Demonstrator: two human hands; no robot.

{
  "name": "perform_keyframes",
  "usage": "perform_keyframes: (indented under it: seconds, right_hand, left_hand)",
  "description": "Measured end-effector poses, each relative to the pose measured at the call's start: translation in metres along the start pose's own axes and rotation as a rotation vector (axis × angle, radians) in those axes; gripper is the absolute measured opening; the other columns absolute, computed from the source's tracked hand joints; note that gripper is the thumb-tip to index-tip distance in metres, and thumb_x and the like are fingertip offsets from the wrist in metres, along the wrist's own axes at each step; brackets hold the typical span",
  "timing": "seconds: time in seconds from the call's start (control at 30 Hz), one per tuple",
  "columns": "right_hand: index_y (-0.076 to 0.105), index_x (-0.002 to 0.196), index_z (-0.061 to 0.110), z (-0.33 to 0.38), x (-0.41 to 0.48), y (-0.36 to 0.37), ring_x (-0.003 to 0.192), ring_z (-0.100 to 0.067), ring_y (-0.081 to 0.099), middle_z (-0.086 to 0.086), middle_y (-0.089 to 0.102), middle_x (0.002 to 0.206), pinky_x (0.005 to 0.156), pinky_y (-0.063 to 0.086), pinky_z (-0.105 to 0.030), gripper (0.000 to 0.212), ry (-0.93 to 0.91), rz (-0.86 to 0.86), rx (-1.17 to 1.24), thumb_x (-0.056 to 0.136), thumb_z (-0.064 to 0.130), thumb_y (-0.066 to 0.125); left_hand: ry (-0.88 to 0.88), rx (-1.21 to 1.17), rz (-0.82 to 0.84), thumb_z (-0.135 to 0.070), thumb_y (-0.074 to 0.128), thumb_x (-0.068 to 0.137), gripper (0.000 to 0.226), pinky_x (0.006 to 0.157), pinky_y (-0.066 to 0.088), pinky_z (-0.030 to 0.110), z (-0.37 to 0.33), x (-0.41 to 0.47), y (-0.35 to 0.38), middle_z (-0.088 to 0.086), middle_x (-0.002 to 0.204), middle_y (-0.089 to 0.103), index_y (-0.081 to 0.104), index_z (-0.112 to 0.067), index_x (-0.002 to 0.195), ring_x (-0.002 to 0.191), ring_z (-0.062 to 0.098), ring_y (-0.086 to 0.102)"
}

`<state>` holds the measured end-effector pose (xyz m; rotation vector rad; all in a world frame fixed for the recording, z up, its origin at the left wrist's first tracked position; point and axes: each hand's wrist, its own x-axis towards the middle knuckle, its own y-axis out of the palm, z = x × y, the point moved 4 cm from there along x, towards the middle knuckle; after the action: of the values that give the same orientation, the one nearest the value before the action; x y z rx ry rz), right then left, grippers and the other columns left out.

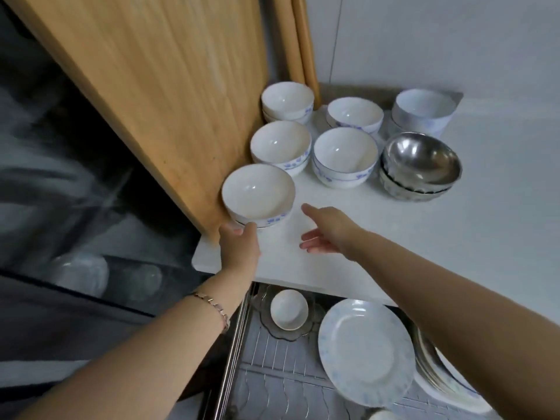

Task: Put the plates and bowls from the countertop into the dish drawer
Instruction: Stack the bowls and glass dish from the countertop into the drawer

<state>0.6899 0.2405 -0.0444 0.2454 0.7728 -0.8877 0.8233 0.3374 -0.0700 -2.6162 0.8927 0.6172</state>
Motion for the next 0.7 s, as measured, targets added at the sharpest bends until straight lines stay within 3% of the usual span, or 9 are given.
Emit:
perform_keyframes:
  seconds: [0.07, 0.13, 0.23, 0.33, 0.5, 0.6, 0.7]
  right_hand:
    - [0.030, 0.140, 0.012, 0.017, 0.019, 0.022, 0.080, -0.031, 0.064, -0.022, 0.054, 0.102, 0.068, 0.058, -0.036, 0.064, 0.065, 0.007, 0.155, 0.090, 0.043, 0.053]
    - [0.027, 0.139, 0.015, 0.022, 0.036, 0.038, 0.078, -0.032, 0.061, -0.016, 0.050, 0.097, 0.065, 0.058, -0.038, 0.061, 0.073, -0.012, 0.215, 0.089, 0.033, 0.058]
    - [0.034, 0.137, 0.017, 0.014, 0.056, 0.050, 0.081, -0.029, 0.060, -0.012, 0.050, 0.111, 0.069, 0.058, -0.038, 0.050, 0.010, -0.082, 0.216, 0.089, 0.012, 0.049]
    - [0.040, 0.135, 0.015, 0.002, 0.057, 0.047, 0.087, -0.031, 0.061, -0.010, 0.053, 0.113, 0.072, 0.058, -0.038, 0.048, -0.066, -0.158, 0.220, 0.088, 0.006, 0.042]
    - [0.042, 0.135, 0.014, -0.031, 0.023, 0.016, 0.079, -0.032, 0.063, -0.012, 0.059, 0.104, 0.078, 0.059, -0.044, 0.048, -0.068, -0.175, 0.155, 0.088, 0.003, 0.041]
    - [0.044, 0.132, 0.017, -0.066, -0.024, -0.021, 0.069, -0.026, 0.065, -0.004, 0.061, 0.087, 0.066, 0.062, -0.035, 0.047, -0.053, -0.160, 0.122, 0.088, 0.000, 0.041]
    - [0.046, 0.131, 0.022, -0.110, -0.076, -0.070, 0.068, -0.025, 0.067, -0.006, 0.064, 0.086, 0.064, 0.062, -0.034, 0.050, -0.040, -0.180, 0.070, 0.086, -0.001, 0.042]
  left_hand:
    - [-0.086, -0.004, 0.053, -0.024, 0.047, 0.091, 0.042, 0.077, 0.052, 0.036, -0.008, 0.015, -0.006, 0.007, 0.116, 0.054, 0.044, -0.009, 0.130, 0.104, 0.028, 0.056]
    - [-0.175, -0.015, 0.123, -0.027, 0.047, 0.093, 0.036, 0.082, 0.051, 0.039, -0.012, 0.022, -0.006, 0.003, 0.107, 0.049, 0.045, -0.014, 0.126, 0.101, 0.027, 0.054]
    - [-0.226, -0.013, 0.194, -0.028, 0.047, 0.094, 0.036, 0.085, 0.051, 0.041, -0.011, 0.028, -0.005, 0.000, 0.113, 0.042, 0.044, -0.018, 0.128, 0.102, 0.027, 0.054]
    - [-0.244, -0.035, 0.225, -0.024, 0.046, 0.095, 0.019, 0.090, 0.050, 0.042, -0.009, 0.030, -0.008, 0.003, 0.112, 0.044, 0.042, -0.022, 0.113, 0.099, 0.027, 0.054]
    - [-0.176, 0.132, 0.330, -0.023, 0.047, 0.093, 0.038, 0.076, 0.054, 0.039, -0.010, 0.016, -0.009, 0.005, 0.119, 0.048, 0.040, -0.031, 0.129, 0.077, 0.033, 0.062]
    - [-0.189, 0.330, 0.496, -0.013, 0.046, 0.092, 0.043, 0.065, 0.057, 0.035, 0.002, -0.025, 0.010, 0.013, 0.121, 0.055, 0.037, -0.024, 0.133, 0.065, 0.029, 0.065]
    - [-0.194, 0.411, 0.613, -0.001, 0.045, 0.085, 0.050, 0.055, 0.058, 0.029, 0.029, -0.077, 0.043, 0.011, 0.095, 0.064, 0.038, -0.016, 0.133, 0.048, 0.019, 0.068]
